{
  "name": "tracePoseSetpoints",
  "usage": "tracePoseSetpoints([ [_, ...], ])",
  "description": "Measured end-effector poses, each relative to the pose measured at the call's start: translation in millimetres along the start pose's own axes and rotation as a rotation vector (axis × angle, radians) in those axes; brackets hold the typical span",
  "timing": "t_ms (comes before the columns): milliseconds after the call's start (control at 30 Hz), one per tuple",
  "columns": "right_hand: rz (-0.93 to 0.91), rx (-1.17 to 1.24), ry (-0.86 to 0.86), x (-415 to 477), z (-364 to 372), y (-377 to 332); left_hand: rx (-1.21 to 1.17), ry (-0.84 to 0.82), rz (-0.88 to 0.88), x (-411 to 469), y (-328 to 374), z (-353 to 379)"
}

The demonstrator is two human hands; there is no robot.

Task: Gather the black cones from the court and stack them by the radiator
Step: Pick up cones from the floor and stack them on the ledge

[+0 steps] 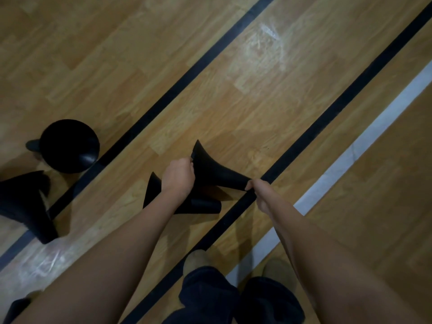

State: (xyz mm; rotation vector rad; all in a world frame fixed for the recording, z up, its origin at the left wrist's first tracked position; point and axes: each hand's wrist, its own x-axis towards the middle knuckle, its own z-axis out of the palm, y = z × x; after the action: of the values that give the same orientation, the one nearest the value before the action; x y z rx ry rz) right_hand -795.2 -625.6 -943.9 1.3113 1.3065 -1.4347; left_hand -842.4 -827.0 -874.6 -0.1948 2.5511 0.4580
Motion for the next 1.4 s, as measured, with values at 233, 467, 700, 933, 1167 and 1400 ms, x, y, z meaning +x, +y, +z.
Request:
tracePoseSetpoints([
  [233,-0.054,0.079,-0.084,-59,0,-16,-0.009,0.019,0.049,-28,24,-43],
  [467,-0.073,0.064,0.022,-179,-29,-47,-0.036,0.050,0.068,-93,70,-140],
  [700,-0.104,0.084,0.085,-319,-65,-87,0.016,0.119,0.087,-159,128,-263],
  [933,-0.181,0.210,0.091,-453,-101,-126,-0.061,0.162,0.104,-227,184,-375],
  [1167,-0.298,0.273,0.093,-563,-157,-150,-0.086,0.257,0.149,-296,243,-451],
  [1400,-0.412,0.197,0.143,-639,-198,-157,-0.102,0.263,0.224,-344,293,-501],
])
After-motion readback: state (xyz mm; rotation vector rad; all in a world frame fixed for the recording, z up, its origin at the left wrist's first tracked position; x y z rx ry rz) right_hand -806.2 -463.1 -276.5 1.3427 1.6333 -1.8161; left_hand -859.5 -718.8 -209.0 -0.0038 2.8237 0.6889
